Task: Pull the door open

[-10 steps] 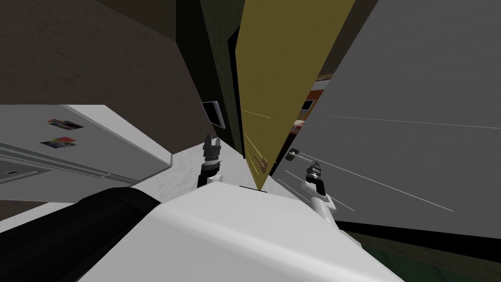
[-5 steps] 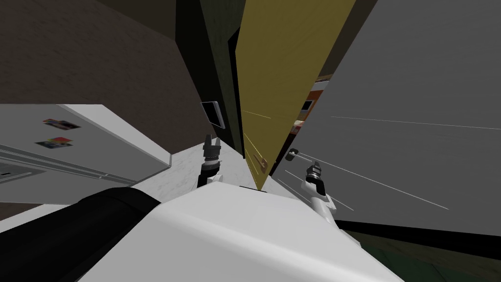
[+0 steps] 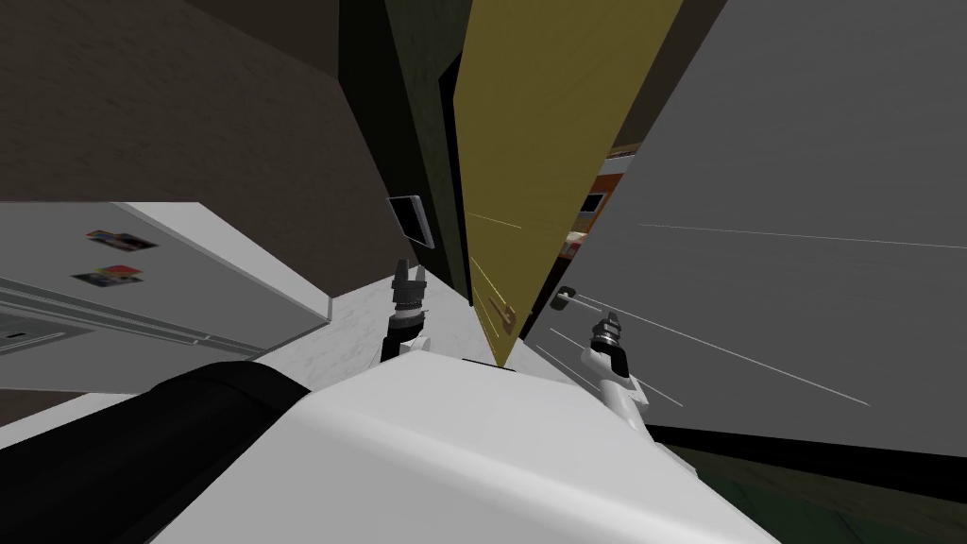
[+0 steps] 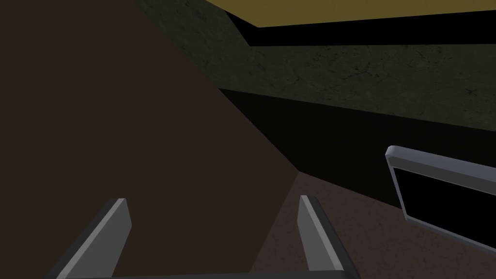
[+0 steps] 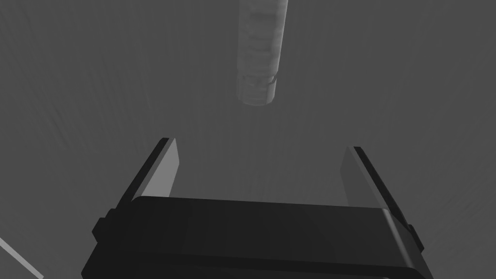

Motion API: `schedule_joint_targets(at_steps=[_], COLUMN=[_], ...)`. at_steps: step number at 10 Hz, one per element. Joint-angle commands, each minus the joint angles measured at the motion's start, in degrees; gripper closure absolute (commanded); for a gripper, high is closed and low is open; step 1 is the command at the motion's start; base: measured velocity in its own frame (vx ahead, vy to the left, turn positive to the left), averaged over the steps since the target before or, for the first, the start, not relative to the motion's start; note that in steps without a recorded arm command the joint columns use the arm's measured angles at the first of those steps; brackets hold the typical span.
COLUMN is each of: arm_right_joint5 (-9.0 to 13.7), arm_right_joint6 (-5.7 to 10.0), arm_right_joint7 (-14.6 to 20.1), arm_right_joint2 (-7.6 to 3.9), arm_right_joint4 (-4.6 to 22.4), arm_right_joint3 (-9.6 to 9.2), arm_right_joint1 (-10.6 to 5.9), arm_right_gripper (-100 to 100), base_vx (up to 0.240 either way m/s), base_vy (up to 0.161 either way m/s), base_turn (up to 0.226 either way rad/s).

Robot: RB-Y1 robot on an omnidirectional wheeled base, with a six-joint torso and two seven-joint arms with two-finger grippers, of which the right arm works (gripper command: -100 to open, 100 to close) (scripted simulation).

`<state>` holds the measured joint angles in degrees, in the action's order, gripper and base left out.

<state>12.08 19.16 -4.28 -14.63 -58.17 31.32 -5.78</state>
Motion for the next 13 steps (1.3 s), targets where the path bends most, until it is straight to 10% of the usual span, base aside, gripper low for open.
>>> schedule_joint_targets(at_steps=[1, 13], arm_right_joint5=[1.2, 8.9], arm_right_joint6=[0.03, 0.30], arm_right_joint7=[-2.0, -13.8], arm_right_joint2=[0.26, 3.99], arm_right_joint4=[-0.1, 0.1], arm_right_joint3=[0.26, 0.19], arm_right_joint1=[-0.14, -3.42], arm_right_gripper=[-100, -100], base_vx=[0.002, 0.013], base_vy=[0.005, -0.015], base_turn=[-0.015, -0.009])
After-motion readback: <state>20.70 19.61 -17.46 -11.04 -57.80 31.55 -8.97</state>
